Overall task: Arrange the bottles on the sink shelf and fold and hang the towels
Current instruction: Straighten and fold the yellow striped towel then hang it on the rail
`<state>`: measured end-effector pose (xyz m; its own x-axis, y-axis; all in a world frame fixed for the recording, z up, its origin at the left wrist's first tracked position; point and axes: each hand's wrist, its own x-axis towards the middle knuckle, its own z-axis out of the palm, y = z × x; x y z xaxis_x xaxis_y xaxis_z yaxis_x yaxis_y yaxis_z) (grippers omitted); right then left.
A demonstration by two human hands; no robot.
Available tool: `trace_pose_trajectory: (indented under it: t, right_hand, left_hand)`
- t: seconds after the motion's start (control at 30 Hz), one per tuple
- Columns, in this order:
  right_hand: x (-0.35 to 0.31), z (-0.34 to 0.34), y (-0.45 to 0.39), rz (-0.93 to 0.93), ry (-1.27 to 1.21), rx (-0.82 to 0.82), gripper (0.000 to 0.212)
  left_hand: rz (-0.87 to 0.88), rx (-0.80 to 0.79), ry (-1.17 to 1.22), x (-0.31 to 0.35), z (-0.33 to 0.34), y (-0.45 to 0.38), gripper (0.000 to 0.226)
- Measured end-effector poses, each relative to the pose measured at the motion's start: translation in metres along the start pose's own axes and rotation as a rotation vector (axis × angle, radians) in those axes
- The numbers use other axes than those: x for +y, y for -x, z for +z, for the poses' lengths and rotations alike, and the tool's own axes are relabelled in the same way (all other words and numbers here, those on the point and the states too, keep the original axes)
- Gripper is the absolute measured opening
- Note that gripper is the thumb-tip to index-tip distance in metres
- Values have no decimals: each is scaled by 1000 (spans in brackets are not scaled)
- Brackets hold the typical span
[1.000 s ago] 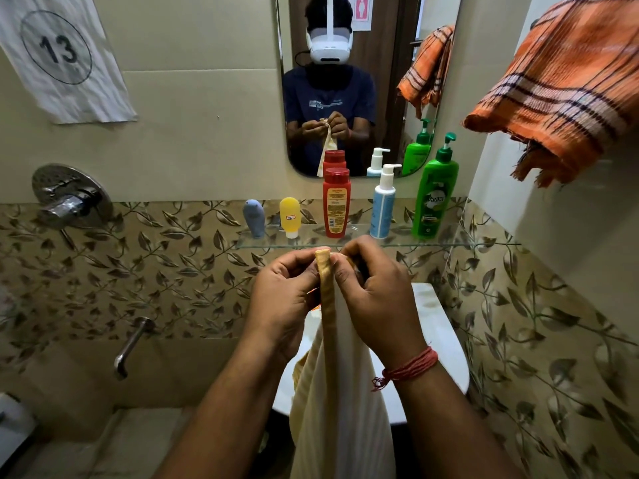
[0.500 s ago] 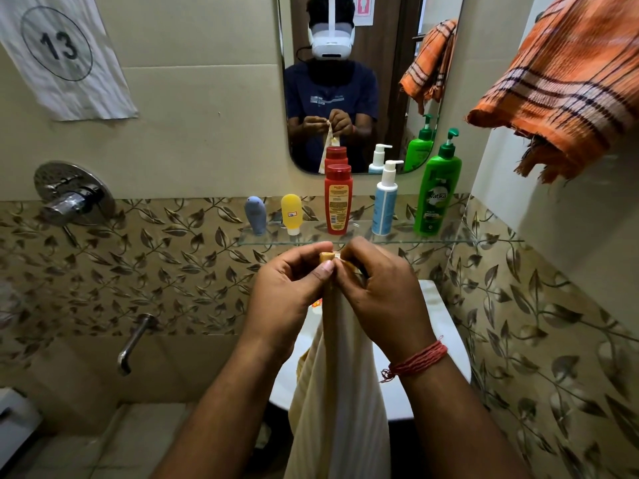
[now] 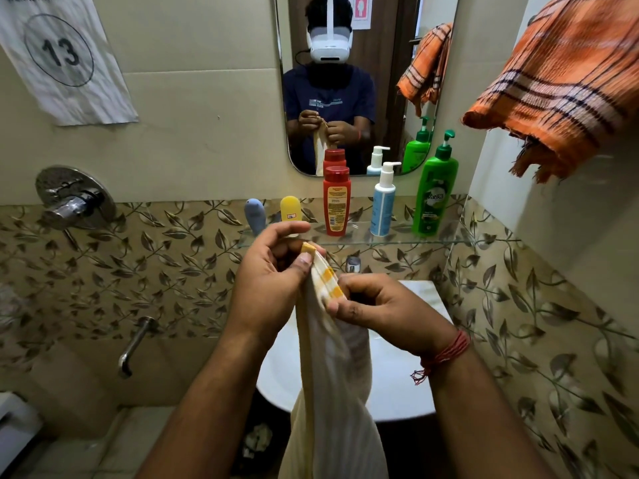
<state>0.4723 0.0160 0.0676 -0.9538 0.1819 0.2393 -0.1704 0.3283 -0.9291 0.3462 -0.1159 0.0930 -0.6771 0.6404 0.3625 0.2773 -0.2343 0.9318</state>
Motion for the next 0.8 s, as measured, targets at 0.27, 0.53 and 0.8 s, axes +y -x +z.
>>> trace_pose_trajectory:
  t: [0.27,0.53,0.8]
  right_hand:
    - [15,8,6,38,149,-36,35]
    - [4,9,7,-13,236,-93,36]
    - [14,22,-14,-44,341,13,35]
  left_hand:
    - [87,316,57,5,-20,-24,30]
    - [130,362,19,14,-37,-39,29]
    - [184,88,135,32,-34,-28,35]
